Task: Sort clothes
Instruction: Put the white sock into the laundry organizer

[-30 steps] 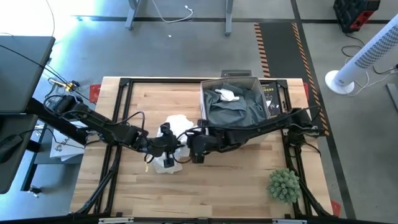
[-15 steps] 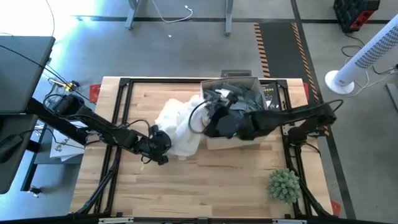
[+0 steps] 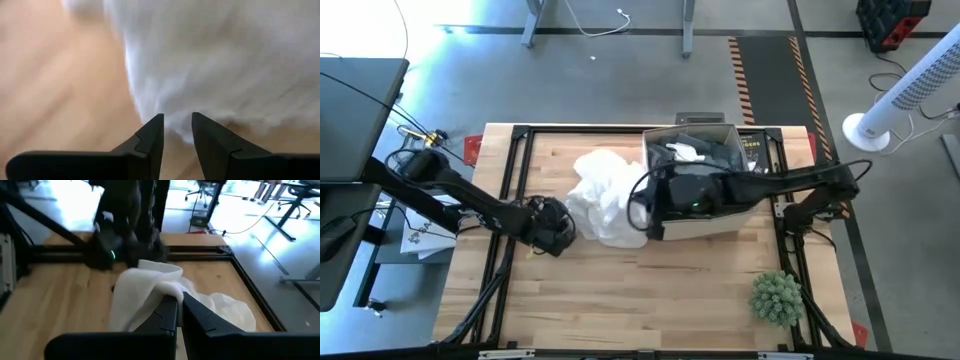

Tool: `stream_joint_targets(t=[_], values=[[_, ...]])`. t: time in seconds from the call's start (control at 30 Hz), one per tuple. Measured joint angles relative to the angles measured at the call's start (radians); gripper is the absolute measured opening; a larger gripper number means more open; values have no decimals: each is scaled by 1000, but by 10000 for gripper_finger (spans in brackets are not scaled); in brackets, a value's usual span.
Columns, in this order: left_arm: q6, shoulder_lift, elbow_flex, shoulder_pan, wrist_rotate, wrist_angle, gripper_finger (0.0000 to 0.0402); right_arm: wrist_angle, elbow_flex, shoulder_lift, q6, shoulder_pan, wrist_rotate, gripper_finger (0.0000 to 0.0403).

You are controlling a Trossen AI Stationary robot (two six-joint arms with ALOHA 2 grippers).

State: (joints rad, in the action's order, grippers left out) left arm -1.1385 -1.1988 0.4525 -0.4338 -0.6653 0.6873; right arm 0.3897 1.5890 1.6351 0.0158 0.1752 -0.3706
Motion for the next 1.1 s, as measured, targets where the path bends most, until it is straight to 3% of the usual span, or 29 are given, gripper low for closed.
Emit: stream_joint_targets(t=[0.17, 0.27, 0.37, 0.53, 0.77, 0.97, 1.1], values=[[7, 89, 138, -40, -166, 178, 99, 15, 0, 72, 32, -33, 1, 5], [44, 130, 169, -63, -281, 136, 99, 48, -1, 99, 97, -55, 9, 5], [190, 132, 168, -75, -361, -39, 99, 52, -1, 126, 127, -70, 23, 8], [450, 77, 168, -76, -368, -328, 99, 38, -1, 180, 149, -84, 109, 42], [629, -36, 167, -30, -377, -578, 99, -86, -1, 270, 144, -85, 299, 126], [704, -72, 168, 4, -368, -664, 99, -80, -1, 367, 138, -85, 372, 110], [705, -29, 168, -1, -380, -570, 99, -129, -1, 402, 88, -66, 447, 112]])
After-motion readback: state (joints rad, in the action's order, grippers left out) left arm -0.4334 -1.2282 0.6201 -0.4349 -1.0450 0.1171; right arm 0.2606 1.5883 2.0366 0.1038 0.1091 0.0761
